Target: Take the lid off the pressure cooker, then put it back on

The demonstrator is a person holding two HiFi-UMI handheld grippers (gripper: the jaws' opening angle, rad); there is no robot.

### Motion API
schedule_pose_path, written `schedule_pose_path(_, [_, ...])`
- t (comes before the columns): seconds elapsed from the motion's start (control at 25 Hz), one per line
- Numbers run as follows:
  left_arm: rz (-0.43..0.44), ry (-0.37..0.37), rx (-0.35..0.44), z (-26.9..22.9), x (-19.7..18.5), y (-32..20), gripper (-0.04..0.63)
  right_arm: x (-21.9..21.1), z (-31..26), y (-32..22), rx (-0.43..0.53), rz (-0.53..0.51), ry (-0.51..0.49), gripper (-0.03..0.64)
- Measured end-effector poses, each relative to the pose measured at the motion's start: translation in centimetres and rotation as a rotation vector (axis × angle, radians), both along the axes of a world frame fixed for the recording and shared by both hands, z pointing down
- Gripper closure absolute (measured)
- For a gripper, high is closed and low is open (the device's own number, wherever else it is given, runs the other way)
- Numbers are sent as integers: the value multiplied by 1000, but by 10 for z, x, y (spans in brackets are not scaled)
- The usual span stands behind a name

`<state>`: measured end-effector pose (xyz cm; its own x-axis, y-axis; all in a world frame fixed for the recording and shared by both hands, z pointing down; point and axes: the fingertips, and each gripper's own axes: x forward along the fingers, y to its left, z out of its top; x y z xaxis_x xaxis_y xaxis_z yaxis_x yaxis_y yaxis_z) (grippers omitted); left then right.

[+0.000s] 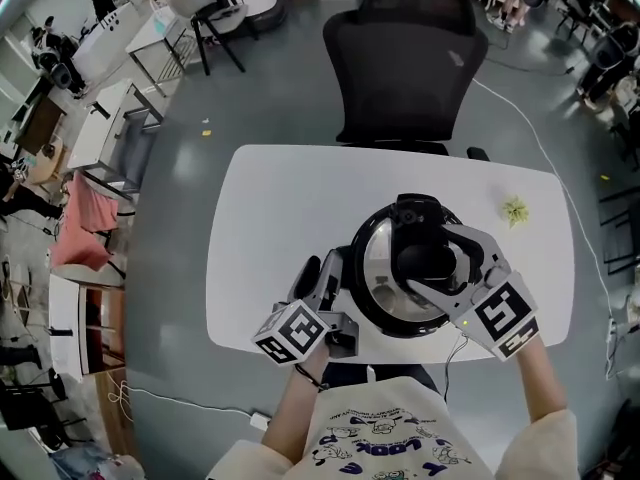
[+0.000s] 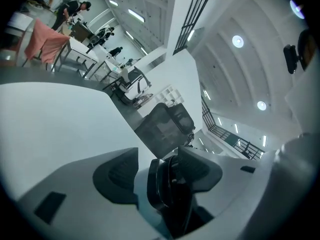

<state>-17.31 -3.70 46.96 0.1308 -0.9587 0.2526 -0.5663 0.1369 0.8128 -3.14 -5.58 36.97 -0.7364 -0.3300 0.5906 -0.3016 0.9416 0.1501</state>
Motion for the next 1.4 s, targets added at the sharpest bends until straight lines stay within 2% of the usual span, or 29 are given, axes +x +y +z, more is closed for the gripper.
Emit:
schedule_pose_path(0.32, [8,70,-25,16,12,-13,359,0,16,-5,-76,-112,93,250])
schedule_pose_path(0.68, [0,122,-46,25,16,-18,420,-2,32,-9,-140,-218,197,250])
schedule_pose_path(0.96, [9,120,-48,26,20,-18,477,-1,40,-6,-173,-278,261,250])
schedule_pose_path(1.12, [2,144,-35,26,20,-18,482,2,45,-5,-179,-309,308,264])
schedule_pose_path(1.4, [-15,113,-44,26,16,-20,483,9,58,-3,-200,-364,402,293])
